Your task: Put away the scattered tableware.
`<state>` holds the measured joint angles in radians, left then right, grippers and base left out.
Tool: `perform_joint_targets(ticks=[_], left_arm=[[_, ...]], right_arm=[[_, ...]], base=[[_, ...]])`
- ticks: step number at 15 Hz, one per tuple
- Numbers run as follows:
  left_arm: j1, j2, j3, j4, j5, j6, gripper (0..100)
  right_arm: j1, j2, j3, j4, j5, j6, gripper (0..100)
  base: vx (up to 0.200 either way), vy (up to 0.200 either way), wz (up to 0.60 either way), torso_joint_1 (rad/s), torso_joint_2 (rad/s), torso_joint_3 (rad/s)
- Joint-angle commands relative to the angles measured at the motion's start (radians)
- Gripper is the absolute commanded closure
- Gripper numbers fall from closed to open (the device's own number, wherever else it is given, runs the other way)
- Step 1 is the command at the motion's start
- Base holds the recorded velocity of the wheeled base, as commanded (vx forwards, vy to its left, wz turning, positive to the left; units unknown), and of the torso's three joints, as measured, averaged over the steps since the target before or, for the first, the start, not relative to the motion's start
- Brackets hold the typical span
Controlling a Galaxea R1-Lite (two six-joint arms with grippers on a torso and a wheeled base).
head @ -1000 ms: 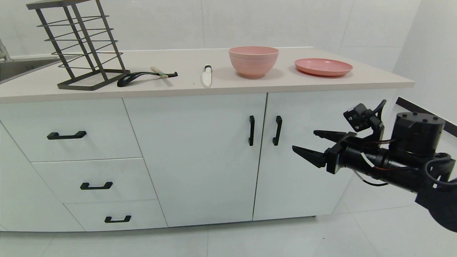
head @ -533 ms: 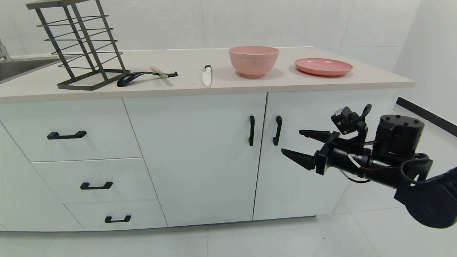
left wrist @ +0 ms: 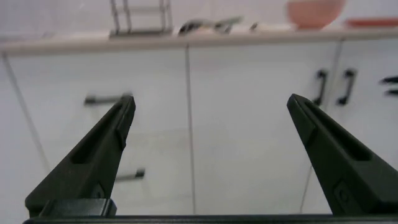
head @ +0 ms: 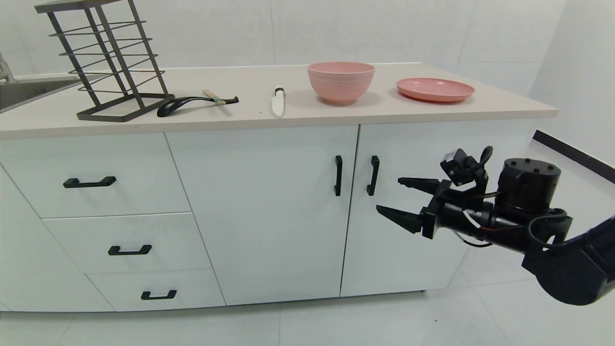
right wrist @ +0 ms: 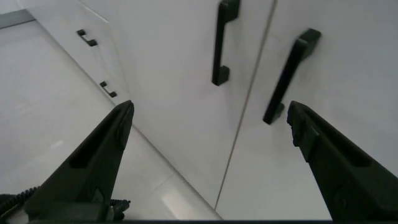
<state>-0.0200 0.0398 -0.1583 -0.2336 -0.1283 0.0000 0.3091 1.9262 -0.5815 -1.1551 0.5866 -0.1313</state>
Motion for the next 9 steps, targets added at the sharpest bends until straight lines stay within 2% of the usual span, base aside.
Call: perform_joint_targets(ticks=[1,3,4,5,6,9], left_arm=[[-0.083,0.147,-0.106,0.008,-0.094,-0.012,0],[-0.163,0.249,-0.07,0.016,-0.195,-0.012,0],[-0.186,0.281,-0.063,0.016,-0.225,-0.012,0],[-0.227,0.377,-0.067,0.011,-0.278,-0.014,0],[-0.25,0.468,-0.073,-0.001,-0.3,-0.014,0],[-0.284,0.756,-0.127,-0.078,-0.307,-0.006,0]], right_arm=[[0.001,0.013,-0.001,-0.008,0.029,-0.014,0],[-0.004,0.02,-0.004,-0.009,0.035,-0.018,0],[-0.004,0.025,-0.004,-0.009,0.035,-0.018,0],[-0.001,0.039,-0.026,-0.009,0.032,-0.019,0],[0.002,0.054,-0.054,-0.009,0.03,-0.019,0],[0.004,0.094,-0.129,-0.017,0.033,-0.019,0]], base=[[0.0,0.0,0.0,0.0,0.0,0.0],[0.0,0.0,0.0,0.0,0.0,0.0],[0.0,0.0,0.0,0.0,0.0,0.0],[0.0,0.0,0.0,0.0,0.0,0.0],[0.0,0.0,0.0,0.0,0.0,0.0],[0.0,0.0,0.0,0.0,0.0,0.0]])
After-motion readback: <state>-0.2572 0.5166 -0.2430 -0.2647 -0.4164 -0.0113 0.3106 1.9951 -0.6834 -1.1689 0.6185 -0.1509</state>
